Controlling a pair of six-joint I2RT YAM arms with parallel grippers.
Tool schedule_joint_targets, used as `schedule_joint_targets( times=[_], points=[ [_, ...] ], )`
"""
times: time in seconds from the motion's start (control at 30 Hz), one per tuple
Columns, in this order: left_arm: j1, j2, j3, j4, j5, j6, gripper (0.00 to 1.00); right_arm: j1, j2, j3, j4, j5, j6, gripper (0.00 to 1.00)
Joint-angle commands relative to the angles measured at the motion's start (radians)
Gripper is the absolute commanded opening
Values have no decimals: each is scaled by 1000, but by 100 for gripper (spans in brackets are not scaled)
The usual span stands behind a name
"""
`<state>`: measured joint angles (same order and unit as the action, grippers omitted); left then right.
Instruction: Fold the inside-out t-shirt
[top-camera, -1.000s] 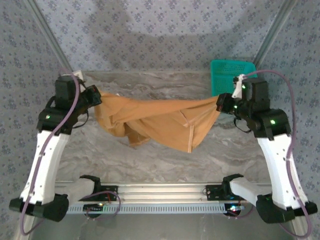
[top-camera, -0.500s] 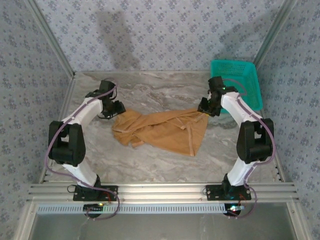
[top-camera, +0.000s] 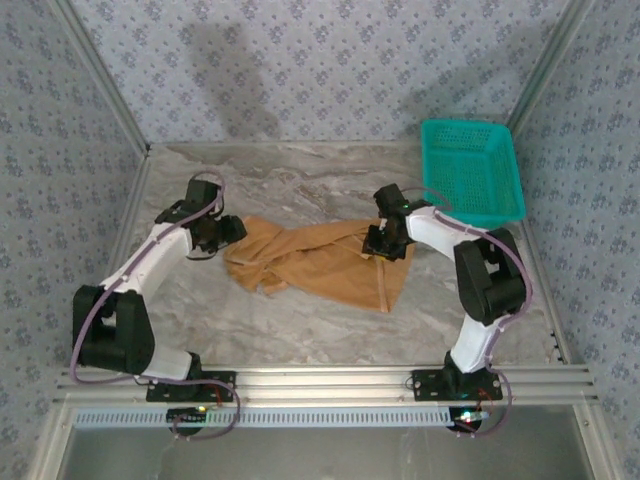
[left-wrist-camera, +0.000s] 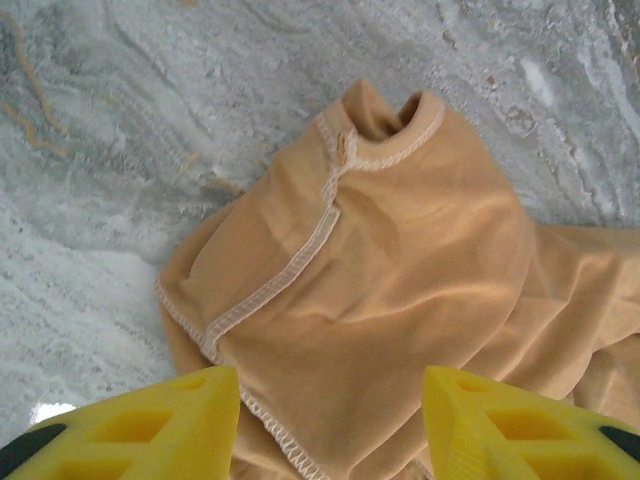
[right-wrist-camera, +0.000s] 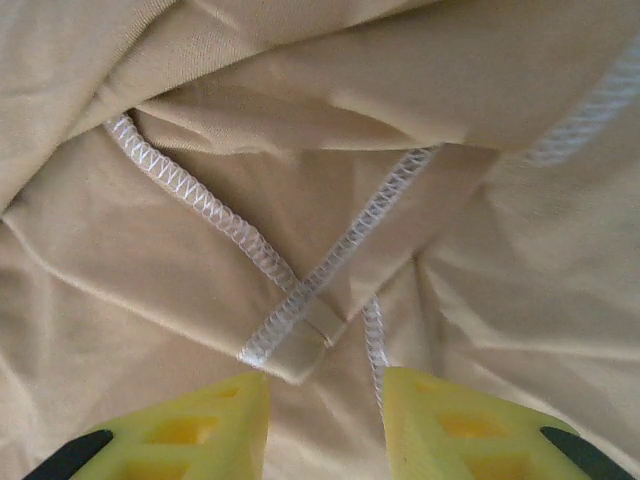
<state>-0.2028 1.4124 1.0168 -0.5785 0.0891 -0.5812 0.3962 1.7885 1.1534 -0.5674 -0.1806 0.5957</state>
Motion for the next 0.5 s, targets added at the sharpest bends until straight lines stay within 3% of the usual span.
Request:
schedule_joint_targets(
  times=[0.0,0.37,0.47],
  points=[
    [2,-42,-35,-7,-10,3,51,12,49,59,13,13,26,37],
    [2,-88,-60,-20,-17,12,50,31,104,133,-8,27,47,34],
    [2,-93,-57,-26,-16,16,50,31,112,147,-18,31,42,24]
  ],
)
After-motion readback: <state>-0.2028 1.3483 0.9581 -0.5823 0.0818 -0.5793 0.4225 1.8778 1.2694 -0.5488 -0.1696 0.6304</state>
